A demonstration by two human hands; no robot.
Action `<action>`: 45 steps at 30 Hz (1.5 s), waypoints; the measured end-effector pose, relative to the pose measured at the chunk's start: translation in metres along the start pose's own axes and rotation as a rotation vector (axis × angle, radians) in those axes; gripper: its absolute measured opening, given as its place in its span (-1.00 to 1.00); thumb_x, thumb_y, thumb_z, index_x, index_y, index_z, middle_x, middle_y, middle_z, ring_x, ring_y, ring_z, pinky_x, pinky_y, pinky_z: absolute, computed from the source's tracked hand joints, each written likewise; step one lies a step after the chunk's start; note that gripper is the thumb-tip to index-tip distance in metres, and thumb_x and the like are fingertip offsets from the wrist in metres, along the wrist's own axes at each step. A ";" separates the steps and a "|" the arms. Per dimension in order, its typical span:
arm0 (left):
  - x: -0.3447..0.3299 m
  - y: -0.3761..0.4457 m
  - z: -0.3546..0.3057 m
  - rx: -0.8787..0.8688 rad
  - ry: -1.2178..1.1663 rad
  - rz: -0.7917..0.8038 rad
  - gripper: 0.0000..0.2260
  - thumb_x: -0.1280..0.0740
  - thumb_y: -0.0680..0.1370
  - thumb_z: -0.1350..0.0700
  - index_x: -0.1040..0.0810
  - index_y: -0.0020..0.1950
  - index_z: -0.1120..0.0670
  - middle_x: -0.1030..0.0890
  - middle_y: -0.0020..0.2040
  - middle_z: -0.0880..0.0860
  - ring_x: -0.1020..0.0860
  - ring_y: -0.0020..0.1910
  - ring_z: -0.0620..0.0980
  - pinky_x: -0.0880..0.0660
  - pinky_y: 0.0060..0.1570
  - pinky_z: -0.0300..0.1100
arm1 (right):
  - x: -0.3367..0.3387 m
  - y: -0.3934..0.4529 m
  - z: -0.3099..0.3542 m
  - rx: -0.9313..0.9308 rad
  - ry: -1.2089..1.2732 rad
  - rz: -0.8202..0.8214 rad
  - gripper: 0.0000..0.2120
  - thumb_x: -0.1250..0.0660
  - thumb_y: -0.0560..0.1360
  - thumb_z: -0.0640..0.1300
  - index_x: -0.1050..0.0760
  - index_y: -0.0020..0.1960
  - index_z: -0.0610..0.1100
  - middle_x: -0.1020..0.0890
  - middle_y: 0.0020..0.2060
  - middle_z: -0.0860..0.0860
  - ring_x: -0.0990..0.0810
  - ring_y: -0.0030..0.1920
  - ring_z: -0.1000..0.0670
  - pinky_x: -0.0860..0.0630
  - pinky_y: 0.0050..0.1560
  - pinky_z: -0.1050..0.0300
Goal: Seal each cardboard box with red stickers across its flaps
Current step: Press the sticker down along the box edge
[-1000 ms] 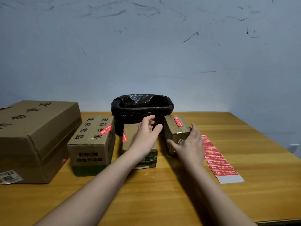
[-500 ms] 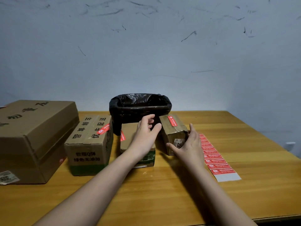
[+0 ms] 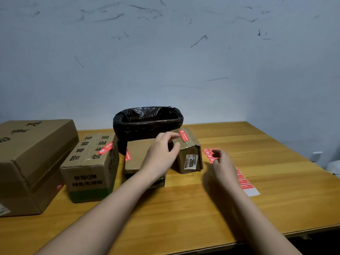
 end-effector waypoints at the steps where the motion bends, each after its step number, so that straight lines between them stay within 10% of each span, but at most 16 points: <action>1: -0.006 0.001 -0.005 -0.021 0.112 0.018 -0.71 -0.24 0.58 0.02 -0.43 0.31 -0.06 -0.42 0.29 -0.05 -0.41 0.26 -0.07 -0.39 0.24 -0.13 | -0.006 0.000 -0.002 0.000 -0.050 0.051 -0.60 -0.19 0.52 -0.31 -0.41 0.35 -0.16 -0.51 0.30 -0.11 -0.45 0.32 -0.12 -0.35 0.32 -0.01; 11: -0.071 0.037 -0.005 0.294 0.410 0.080 -0.10 -0.37 0.38 -0.30 -0.03 0.52 0.07 -0.16 0.44 0.17 -0.32 0.36 0.26 -0.36 0.24 0.04 | -0.036 -0.011 0.010 0.129 -0.296 0.251 -0.54 -0.10 0.56 -0.21 -0.29 0.45 -0.04 -0.44 0.34 -0.09 -0.37 0.36 -0.11 -0.30 0.30 -0.01; 45: -0.079 0.032 -0.003 0.306 0.301 -0.201 -0.19 -0.45 0.41 -0.14 -0.08 0.51 0.01 -0.20 0.42 0.10 -0.31 0.36 0.19 -0.40 0.19 0.01 | -0.021 -0.011 -0.020 0.036 -0.441 0.281 -0.49 -0.09 0.58 0.03 -0.17 0.50 -0.06 -0.23 0.48 -0.05 -0.15 0.49 -0.07 -0.12 0.44 -0.06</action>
Point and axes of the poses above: each hand's wrist, its own y-axis towards the middle knuckle, its own x-axis out of the back of the hand, z = x × y, the point moved 10 cm from there along y, towards the middle knuckle
